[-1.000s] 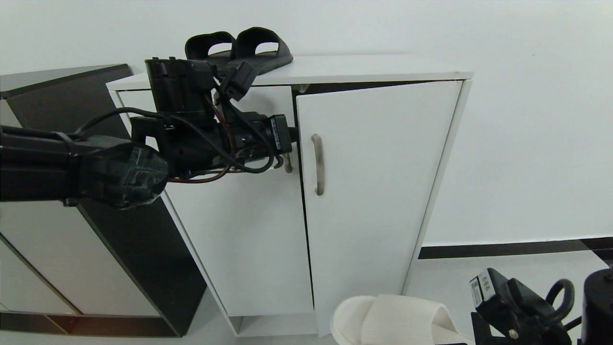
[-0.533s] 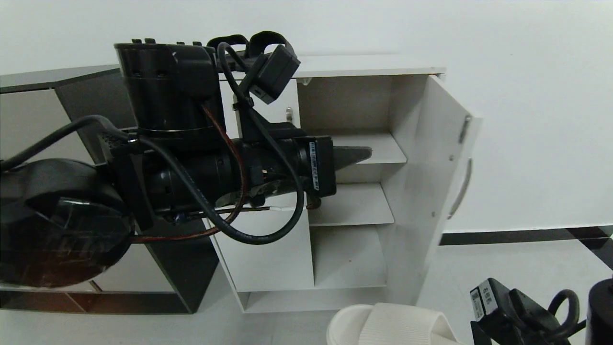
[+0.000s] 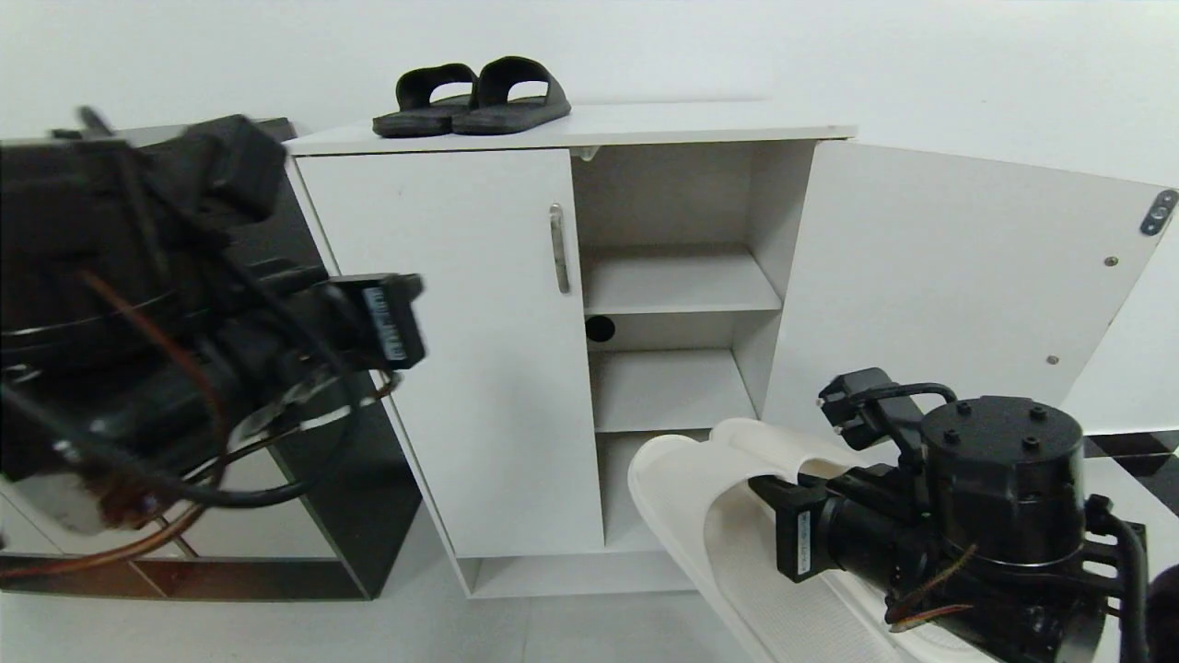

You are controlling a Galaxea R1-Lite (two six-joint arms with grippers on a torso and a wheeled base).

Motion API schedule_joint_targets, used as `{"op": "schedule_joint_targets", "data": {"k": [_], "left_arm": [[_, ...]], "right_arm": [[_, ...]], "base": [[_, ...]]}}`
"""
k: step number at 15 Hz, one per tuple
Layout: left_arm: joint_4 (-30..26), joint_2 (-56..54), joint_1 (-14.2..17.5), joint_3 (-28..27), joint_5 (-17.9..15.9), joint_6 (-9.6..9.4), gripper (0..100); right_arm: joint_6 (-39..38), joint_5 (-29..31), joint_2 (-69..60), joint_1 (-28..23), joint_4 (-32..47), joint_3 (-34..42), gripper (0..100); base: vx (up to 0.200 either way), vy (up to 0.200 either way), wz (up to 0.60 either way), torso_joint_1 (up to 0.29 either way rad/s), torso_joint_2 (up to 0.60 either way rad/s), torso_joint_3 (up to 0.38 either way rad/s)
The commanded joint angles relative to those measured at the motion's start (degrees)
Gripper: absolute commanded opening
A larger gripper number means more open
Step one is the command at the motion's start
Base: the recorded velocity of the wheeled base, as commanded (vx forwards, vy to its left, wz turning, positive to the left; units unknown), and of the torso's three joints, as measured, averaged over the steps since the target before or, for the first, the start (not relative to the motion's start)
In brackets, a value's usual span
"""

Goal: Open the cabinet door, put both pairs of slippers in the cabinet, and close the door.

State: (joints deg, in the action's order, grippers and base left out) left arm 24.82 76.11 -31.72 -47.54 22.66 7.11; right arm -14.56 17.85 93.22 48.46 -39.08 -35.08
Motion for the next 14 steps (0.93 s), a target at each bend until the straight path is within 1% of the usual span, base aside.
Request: {"op": "schedule_joint_targets", "data": {"k": [1, 2, 3, 4, 5, 6, 7, 8, 10, 11, 12, 13, 14], "left_arm": [[-2.94, -23.37, 15.20, 16.52, 11.44, -7.46, 0], [-5.92, -30.14, 20.12, 21.18, 12.49, -6.93, 0], [-8.03, -34.53, 22.76, 24.34, 12.58, -6.84, 0], [-10.49, -40.60, 25.83, 29.70, 12.58, -6.84, 0], [-10.85, -44.20, 28.12, 33.39, 12.67, -6.76, 0], [-10.93, -49.30, 33.65, 39.46, 12.41, -6.84, 0], [-10.93, -55.36, 37.70, 45.08, 11.09, -7.55, 0], [-12.08, -60.90, 37.70, 47.54, 5.20, -9.13, 0], [-22.89, -71.89, 37.34, 47.46, -11.68, -10.36, 0], [-22.01, -71.01, 37.34, 47.54, -14.14, -10.18, 0], [-22.01, -71.10, 37.26, 47.54, -15.81, -10.01, 0], [-22.01, -71.36, 35.50, 47.54, -18.62, -9.57, 0], [-22.27, -73.82, 30.14, 47.54, -19.67, -9.57, 0]], "right_arm": [[-0.03, 0.17, 2.40, -0.82, -0.03, -1.13, 0], [-0.03, 0.17, 2.32, -0.82, -0.03, -1.13, 0], [-0.03, 0.17, 2.23, -0.91, -0.12, -1.04, 0], [-0.03, 0.52, 1.88, -0.91, -0.12, -1.04, 0], [-0.03, 0.79, 1.70, -0.82, -0.12, -0.95, 0], [-0.03, 0.79, 1.52, -0.82, -0.12, -0.95, 0], [0.05, 0.87, 1.52, -0.91, -0.12, -0.86, 0], [0.05, 0.79, 1.44, -0.82, -0.20, -0.69, 0], [0.05, 0.87, 1.35, -0.82, -0.20, -0.34, 0], [0.05, 0.87, 0.91, -0.82, -0.20, -0.07, 0], [0.14, 0.79, 0.56, -0.82, -0.20, 0.19, 0], [0.14, 0.79, 0.56, -0.73, -0.20, 0.10, 0], [0.32, 0.79, 0.82, -0.56, -0.20, 0.19, 0]], "base": [[0.000, 0.000, 0.00, 0.000, 0.00, 0.000], [0.000, 0.000, 0.00, 0.000, 0.00, 0.000], [0.000, 0.000, 0.00, 0.000, 0.00, 0.000], [0.000, 0.000, 0.00, 0.000, 0.00, 0.000], [0.000, 0.000, 0.00, 0.000, 0.00, 0.000], [0.000, 0.000, 0.00, 0.000, 0.00, 0.000], [0.000, 0.000, 0.00, 0.000, 0.00, 0.000], [0.000, 0.000, 0.00, 0.000, 0.00, 0.000], [0.000, 0.000, 0.00, 0.000, 0.00, 0.000], [0.000, 0.000, 0.00, 0.000, 0.00, 0.000], [0.000, 0.000, 0.00, 0.000, 0.00, 0.000], [0.000, 0.000, 0.00, 0.000, 0.00, 0.000], [0.000, 0.000, 0.00, 0.000, 0.00, 0.000]]}}
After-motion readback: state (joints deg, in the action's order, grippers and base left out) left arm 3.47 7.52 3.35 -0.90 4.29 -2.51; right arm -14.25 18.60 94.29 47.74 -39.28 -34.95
